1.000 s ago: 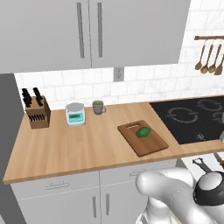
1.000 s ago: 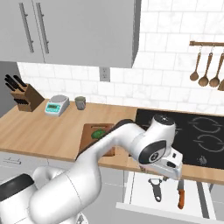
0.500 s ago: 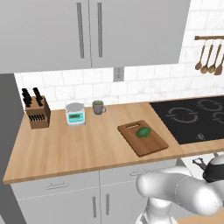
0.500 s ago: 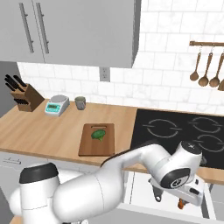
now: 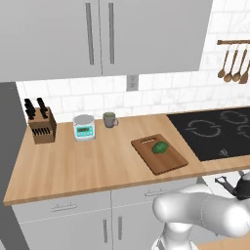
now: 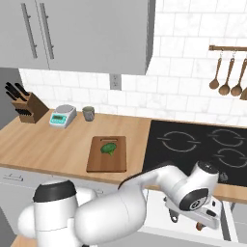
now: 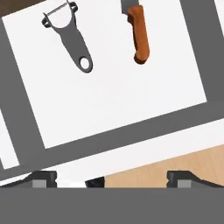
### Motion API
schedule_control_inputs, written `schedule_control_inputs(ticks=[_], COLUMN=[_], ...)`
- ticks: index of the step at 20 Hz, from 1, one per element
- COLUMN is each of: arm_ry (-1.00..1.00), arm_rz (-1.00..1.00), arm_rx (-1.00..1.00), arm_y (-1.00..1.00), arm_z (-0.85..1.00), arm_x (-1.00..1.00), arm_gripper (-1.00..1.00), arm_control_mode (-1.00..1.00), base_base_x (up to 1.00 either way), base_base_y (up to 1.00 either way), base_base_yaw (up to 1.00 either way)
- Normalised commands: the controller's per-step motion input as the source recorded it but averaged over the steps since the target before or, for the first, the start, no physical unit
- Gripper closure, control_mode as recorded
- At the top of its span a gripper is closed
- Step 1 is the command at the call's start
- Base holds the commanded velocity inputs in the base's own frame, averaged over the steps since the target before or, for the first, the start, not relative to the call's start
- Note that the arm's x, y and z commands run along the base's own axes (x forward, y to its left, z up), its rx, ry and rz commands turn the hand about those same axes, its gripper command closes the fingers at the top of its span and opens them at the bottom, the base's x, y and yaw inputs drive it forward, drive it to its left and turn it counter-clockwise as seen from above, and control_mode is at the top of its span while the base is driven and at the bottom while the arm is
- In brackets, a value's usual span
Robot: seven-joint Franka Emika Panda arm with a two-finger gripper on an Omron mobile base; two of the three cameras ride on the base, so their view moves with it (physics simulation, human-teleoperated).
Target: Place the appropriate cutting tool for cutting the broccoli skin on the cutting board.
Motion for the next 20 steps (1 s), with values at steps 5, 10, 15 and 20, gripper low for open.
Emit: schedule_control_inputs(ticks=[5, 10, 15, 20], arm_ry=[0.00, 0.00, 0.01, 0.01], arm_rz=[0.02, 0.04, 0.02, 0.01], arm_rx=[0.00, 0.00, 0.00, 0.00], arm_y=[0.00, -0.21, -0.20, -0.01], arm_z=[-0.47, -0.35, -0.33, -0.24], arm_x=[0.52, 0.05, -0.35, -0.02], arm_gripper=[-1.00, -1.00, -1.00, -1.00], arm_control_mode=[-1.00, -1.00, -1.00, -1.00], base_base_x=[0.00, 0.00, 0.00, 0.00], base_base_y=[0.00, 0.00, 0.00, 0.00], base_base_yaw=[0.00, 0.00, 0.00, 0.00])
